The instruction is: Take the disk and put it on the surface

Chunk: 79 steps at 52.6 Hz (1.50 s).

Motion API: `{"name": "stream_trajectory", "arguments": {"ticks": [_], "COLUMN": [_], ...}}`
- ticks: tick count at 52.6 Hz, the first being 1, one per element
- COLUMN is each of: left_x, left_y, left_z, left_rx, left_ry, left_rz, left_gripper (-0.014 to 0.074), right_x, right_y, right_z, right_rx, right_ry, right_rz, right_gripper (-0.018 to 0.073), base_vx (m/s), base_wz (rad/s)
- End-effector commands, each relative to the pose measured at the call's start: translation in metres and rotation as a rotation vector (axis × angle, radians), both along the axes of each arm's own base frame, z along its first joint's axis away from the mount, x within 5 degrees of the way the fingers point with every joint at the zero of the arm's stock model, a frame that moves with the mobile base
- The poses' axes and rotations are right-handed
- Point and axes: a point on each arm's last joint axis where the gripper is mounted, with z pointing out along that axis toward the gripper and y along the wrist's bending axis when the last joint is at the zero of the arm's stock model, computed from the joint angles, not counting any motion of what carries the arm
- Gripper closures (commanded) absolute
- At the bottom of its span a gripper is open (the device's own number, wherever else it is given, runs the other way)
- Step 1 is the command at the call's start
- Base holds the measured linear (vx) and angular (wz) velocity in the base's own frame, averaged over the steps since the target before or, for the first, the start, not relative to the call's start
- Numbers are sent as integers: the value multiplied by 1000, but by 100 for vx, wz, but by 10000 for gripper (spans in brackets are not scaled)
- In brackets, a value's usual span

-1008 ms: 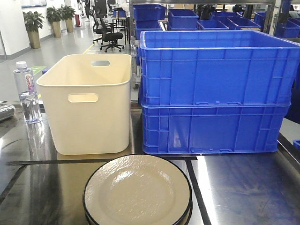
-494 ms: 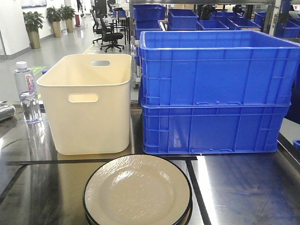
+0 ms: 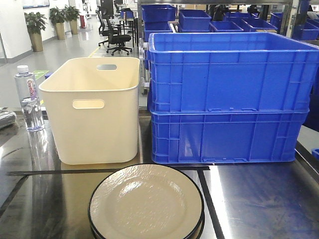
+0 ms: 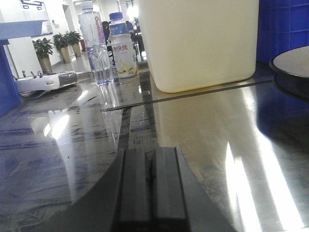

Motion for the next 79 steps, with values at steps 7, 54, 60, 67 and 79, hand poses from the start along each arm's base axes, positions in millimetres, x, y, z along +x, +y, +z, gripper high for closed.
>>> {"name": "stream_trajectory", "arguments": {"ticks": [7, 54, 60, 67, 79], "left_x": [-1, -1, -1, -1, -1], "left_y": [0, 0, 0, 0, 0], "left_z": [4, 4, 4, 4, 4], "left_rx": [-7, -7, -7, -7, -7], "left_ry": [-83, -80, -80, -80, -80], "left_rz": [2, 2, 2, 2, 2], "left_gripper": [598, 598, 598, 598, 598], "right_x": [-1, -56, -56, -56, -56], "right_y": [-3, -18, -18, -18, -18], "right_z": [16, -128, -128, -128, -128], "right_rx": [-1, 27, 27, 27, 27], "right_ry": [-99, 81, 81, 81, 82], "right_rz": [-30, -162, -162, -162, -162], "right_gripper": [568, 568, 568, 568, 568], "base_vx": [0, 0, 0, 0, 0], "base_wz": [0, 0, 0, 0, 0]}}
